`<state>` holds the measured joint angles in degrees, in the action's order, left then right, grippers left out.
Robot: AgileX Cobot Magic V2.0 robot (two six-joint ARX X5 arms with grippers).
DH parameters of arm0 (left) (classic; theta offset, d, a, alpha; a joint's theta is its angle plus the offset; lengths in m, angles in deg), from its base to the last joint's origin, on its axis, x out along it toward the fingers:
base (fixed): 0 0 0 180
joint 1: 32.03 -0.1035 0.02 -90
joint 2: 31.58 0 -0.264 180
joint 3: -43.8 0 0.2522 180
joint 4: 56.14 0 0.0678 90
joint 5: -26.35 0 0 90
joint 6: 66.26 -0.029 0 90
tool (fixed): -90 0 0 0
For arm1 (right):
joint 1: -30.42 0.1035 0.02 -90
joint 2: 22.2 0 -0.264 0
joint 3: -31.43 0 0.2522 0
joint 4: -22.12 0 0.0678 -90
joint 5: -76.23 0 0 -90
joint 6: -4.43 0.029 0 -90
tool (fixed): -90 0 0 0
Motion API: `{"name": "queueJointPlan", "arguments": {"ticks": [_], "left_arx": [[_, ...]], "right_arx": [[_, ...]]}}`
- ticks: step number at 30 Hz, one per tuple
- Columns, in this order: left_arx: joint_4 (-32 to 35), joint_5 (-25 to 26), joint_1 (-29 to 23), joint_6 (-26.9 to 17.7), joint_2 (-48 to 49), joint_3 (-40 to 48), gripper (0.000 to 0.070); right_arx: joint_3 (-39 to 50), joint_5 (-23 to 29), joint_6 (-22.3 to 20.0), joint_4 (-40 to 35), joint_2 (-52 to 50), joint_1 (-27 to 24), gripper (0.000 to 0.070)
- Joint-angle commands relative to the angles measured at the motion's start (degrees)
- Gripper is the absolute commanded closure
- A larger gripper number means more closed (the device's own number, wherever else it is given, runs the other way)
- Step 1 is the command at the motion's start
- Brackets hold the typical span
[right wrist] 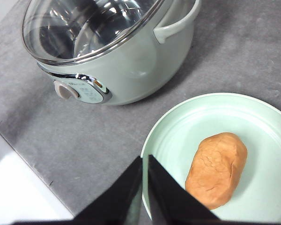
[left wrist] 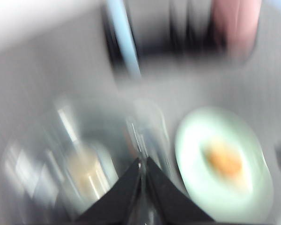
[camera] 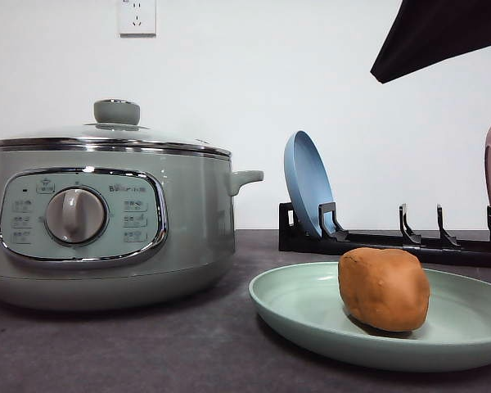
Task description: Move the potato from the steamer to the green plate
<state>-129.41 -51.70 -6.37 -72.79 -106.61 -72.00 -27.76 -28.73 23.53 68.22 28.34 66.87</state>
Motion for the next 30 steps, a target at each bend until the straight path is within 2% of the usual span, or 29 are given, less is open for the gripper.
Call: {"name": "queueJointPlan", "arguments": {"ticks": [1,5,10,15,18,21,30], "left_arx": [[6.59,-0.04,-1.02,-2.56,2.97,0.66,0.0696],[19.46,-0.02,-6.73,-1.2,11.0,9.48,0.0696],[34.65,-0.05,-16.04,0.63,23.57,26.55,0.0696],[46.22,-0.11,-23.61,0.6,35.91,43.03,0.0696],[49.71,-0.53,-26.68,0.21,42.47,51.54,0.0696],[51.66,-3.3,-28.62,0.11,48.37,59.57,0.0696],[51.78,-8.85,-30.32,0.13,62.7,78.78,0.0696]], "right_arx": [[-1.05,0.0,-0.52,-0.57,0.26,0.5,0.0693],[-1.05,-0.02,-0.52,-0.59,0.26,0.5,0.0693],[-1.05,-0.02,-0.52,-0.59,0.26,0.5,0.0693],[-1.05,-0.01,-0.52,-0.59,0.26,0.5,0.0693],[-1.05,0.0,-0.52,-0.59,0.26,0.5,0.0693],[-1.05,-0.02,-0.52,-0.59,0.26,0.5,0.0693],[-1.05,-0.02,-0.52,-0.59,0.26,0.5,0.0693]]}}
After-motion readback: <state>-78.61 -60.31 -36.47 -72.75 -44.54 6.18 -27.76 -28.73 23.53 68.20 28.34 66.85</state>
